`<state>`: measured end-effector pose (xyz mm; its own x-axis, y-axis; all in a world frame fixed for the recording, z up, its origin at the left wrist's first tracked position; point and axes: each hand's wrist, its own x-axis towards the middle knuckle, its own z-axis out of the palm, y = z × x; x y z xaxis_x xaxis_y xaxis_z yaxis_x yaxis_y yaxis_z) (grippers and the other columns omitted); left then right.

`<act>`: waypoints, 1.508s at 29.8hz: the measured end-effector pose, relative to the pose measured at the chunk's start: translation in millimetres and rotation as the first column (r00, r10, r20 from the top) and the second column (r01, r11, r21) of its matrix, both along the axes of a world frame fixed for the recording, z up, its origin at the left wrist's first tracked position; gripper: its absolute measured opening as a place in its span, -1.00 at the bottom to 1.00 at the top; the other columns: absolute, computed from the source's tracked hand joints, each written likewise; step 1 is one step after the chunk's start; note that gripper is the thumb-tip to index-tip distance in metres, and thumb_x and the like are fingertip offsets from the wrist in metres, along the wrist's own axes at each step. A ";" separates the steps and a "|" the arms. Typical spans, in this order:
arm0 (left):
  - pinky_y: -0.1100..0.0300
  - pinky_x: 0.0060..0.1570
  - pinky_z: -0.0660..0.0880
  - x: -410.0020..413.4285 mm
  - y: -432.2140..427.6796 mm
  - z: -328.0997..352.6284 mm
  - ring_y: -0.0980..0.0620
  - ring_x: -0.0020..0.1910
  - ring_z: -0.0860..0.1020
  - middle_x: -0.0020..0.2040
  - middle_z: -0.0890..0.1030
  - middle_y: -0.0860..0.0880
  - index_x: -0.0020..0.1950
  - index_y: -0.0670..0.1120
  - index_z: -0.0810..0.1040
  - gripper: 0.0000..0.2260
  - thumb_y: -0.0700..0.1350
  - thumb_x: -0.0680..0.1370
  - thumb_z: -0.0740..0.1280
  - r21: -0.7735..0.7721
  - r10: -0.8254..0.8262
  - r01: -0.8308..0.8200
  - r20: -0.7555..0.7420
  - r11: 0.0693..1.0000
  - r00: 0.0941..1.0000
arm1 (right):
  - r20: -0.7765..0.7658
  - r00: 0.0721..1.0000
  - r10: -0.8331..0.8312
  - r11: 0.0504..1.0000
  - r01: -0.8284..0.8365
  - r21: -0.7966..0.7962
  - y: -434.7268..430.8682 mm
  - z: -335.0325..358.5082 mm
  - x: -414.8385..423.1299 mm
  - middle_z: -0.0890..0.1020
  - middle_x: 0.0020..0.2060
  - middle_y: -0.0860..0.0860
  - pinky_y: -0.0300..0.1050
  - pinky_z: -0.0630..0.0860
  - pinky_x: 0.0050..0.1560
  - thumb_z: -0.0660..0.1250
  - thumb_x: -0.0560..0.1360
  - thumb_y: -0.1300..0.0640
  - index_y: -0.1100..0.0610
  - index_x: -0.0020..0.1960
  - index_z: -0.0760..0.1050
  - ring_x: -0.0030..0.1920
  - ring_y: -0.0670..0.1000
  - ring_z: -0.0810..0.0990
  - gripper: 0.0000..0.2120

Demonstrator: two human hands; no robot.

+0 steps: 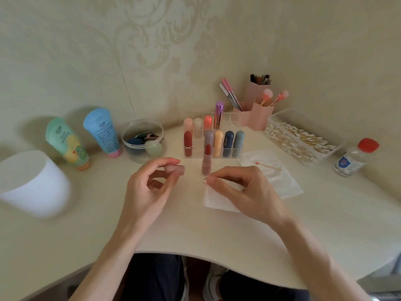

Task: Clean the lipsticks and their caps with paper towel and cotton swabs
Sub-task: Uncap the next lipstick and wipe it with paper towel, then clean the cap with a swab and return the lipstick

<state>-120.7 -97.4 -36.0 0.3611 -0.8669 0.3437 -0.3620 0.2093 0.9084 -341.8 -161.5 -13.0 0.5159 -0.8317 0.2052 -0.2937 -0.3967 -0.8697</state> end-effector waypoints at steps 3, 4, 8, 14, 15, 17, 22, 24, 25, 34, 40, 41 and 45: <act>0.29 -0.23 0.46 5.2 -7.1 -7.9 0.03 -0.16 0.61 -0.05 0.63 0.08 0.16 0.06 0.70 -0.74 -0.25 0.56 0.48 -0.012 0.065 -0.064 0.285 0.998 0.956 | -0.029 1.000 -0.003 0.999 0.002 -0.048 -1.2 3.5 -3.6 0.76 -0.11 -0.21 -0.32 0.54 -0.05 0.51 0.57 0.05 -0.01 0.03 0.76 -0.05 -0.14 0.72 -0.92; 0.38 -0.23 0.40 7.0 -8.7 -9.8 0.07 -0.17 0.59 -0.05 0.60 0.10 0.18 0.07 0.70 -0.71 -0.27 0.55 0.48 -0.012 0.072 -0.072 0.366 0.997 0.928 | -0.034 0.999 -0.019 0.997 0.017 -0.069 -1.2 4.2 -4.3 0.75 -0.10 -0.23 -0.36 0.51 -0.04 0.53 0.55 0.04 -0.02 0.05 0.75 -0.04 -0.14 0.72 -0.91; 0.44 -0.15 0.37 9.4 -13.0 -10.3 0.20 -0.17 0.53 -0.06 0.57 0.15 0.27 0.09 0.66 -0.66 -0.22 0.55 0.47 0.007 0.099 -0.120 0.523 0.993 0.846 | -0.095 0.995 0.029 0.983 -0.045 -0.176 -2.1 -1.4 -3.4 0.73 -0.03 -0.18 -0.26 0.50 -0.01 0.58 0.49 -0.02 -0.05 0.09 0.73 0.01 -0.05 0.69 -0.81; 0.27 -0.06 0.42 6.6 -10.8 -10.5 0.17 -0.12 0.54 0.09 0.56 0.14 0.39 0.09 0.55 -0.58 -0.09 0.54 0.48 0.028 0.120 -0.158 0.524 0.987 0.843 | -0.098 0.987 0.128 0.975 -0.143 -0.168 -0.3 -4.3 0.9 0.72 0.04 -0.15 -0.09 0.60 0.12 0.48 0.58 -0.11 -0.01 0.14 0.74 0.09 -0.08 0.70 -0.77; 0.24 -0.05 0.44 4.7 -8.7 -9.0 0.15 -0.10 0.55 0.14 0.55 0.12 0.39 0.07 0.56 -0.58 -0.09 0.54 0.49 -0.003 0.148 -0.172 0.524 0.985 0.839 | -0.082 0.989 0.125 0.979 -0.136 -0.154 -1.0 -4.0 -0.5 0.72 0.04 -0.15 -0.11 0.59 0.12 0.48 0.59 -0.07 -0.01 0.15 0.73 0.09 -0.06 0.70 -0.79; 0.24 -0.02 0.47 0.7 -4.8 -1.9 0.11 -0.05 0.54 0.16 0.54 0.07 0.34 -0.02 0.59 -0.65 -0.12 0.56 0.48 -0.109 0.220 -0.191 0.516 0.976 0.828 | -0.071 0.991 0.117 0.983 -0.126 -0.134 -0.6 -3.0 -1.8 0.73 0.02 -0.15 -0.18 0.57 0.11 0.50 0.58 0.02 -0.02 0.20 0.72 0.07 -0.03 0.70 -0.80; 0.32 -0.03 0.44 -7.6 1.0 13.4 0.10 -0.07 0.60 -0.05 0.65 0.04 0.25 -0.10 0.60 -0.77 -0.25 0.60 0.41 -0.214 0.231 -0.146 0.457 0.966 0.859 | -0.004 0.981 0.193 0.978 -0.192 0.076 -0.6 -0.8 -1.0 0.77 0.02 -0.12 -0.21 0.59 0.15 0.44 0.61 0.25 0.10 0.14 0.71 0.07 -0.08 0.74 -0.84; 0.32 -0.07 0.43 -13.1 2.2 16.2 0.08 -0.09 0.62 -0.07 0.65 0.06 0.24 -0.10 0.61 -0.78 -0.27 0.61 0.39 -0.220 0.218 -0.132 0.435 0.967 0.873 | 0.006 0.980 0.200 0.966 -0.198 0.166 -3.6 0.0 -4.0 0.77 -0.04 -0.03 -0.11 0.64 0.10 0.44 0.61 0.25 0.12 0.10 0.69 0.00 0.00 0.74 -0.89; 0.32 -0.10 0.43 -15.0 2.2 16.6 0.07 -0.11 0.62 -0.07 0.65 0.07 0.22 -0.10 0.62 -0.79 -0.28 0.61 0.38 -0.225 0.215 -0.127 0.429 0.966 0.877 | -0.030 0.983 0.183 0.972 -0.176 0.159 -5.1 -0.4 -5.6 0.76 -0.08 -0.03 -0.09 0.64 0.05 0.45 0.61 0.23 0.10 0.06 0.68 -0.05 0.01 0.73 -0.92; 0.40 -0.28 0.44 -28.6 -1.1 9.9 0.20 -0.24 0.58 -0.01 0.61 0.18 0.25 -0.04 0.61 -0.76 -0.16 0.58 0.42 -0.088 0.101 -0.069 0.436 0.994 0.894 | -0.296 0.955 -0.025 0.969 -0.049 -0.242 -11.4 -3.1 -17.5 0.64 -0.12 -0.20 -0.34 0.42 0.08 0.45 0.46 -0.06 -0.11 0.07 0.67 0.02 -0.10 0.59 -0.80; 0.09 -0.19 0.61 -44.6 -16.9 4.2 0.17 -0.36 0.57 0.05 0.66 0.15 0.28 -0.02 0.60 -0.64 0.06 0.53 0.47 -0.004 0.154 -0.170 0.441 0.985 0.884 | -0.191 0.887 -0.420 0.894 0.368 -0.255 -26.5 -4.3 -29.8 0.65 -0.23 -0.16 -0.28 0.46 -0.10 0.44 0.49 0.20 -0.03 -0.03 0.69 -0.12 -0.10 0.60 -0.85; 0.04 -0.17 0.61 -46.8 -20.4 4.5 0.16 -0.36 0.58 0.06 0.68 0.14 0.28 -0.01 0.60 -0.63 0.09 0.52 0.47 0.007 0.164 -0.188 0.453 0.982 0.876 | -0.221 0.848 -0.482 0.866 0.422 -0.268 -30.0 -5.9 -33.2 0.65 -0.21 -0.15 -0.19 0.49 -0.08 0.44 0.50 0.21 -0.02 -0.01 0.69 -0.12 -0.10 0.59 -0.85; -0.04 -0.08 0.60 -50.8 -35.4 -0.4 -0.01 -0.21 0.65 0.06 0.71 0.13 0.25 0.05 0.59 -0.62 0.13 0.49 0.52 0.104 0.134 -0.214 0.507 0.971 0.852 | -0.325 0.699 -0.637 0.770 0.556 -0.314 -40.8 -10.1 -45.5 0.64 -0.08 -0.07 -0.08 0.42 -0.05 0.43 0.55 0.19 -0.02 0.08 0.67 0.04 0.06 0.57 -0.84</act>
<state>-171.5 -132.8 -36.4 0.3286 -0.8614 0.3873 -0.7876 -0.0236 0.6158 -387.3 -202.3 -23.1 -0.0096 -0.9610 0.2765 -0.8176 -0.1517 -0.5555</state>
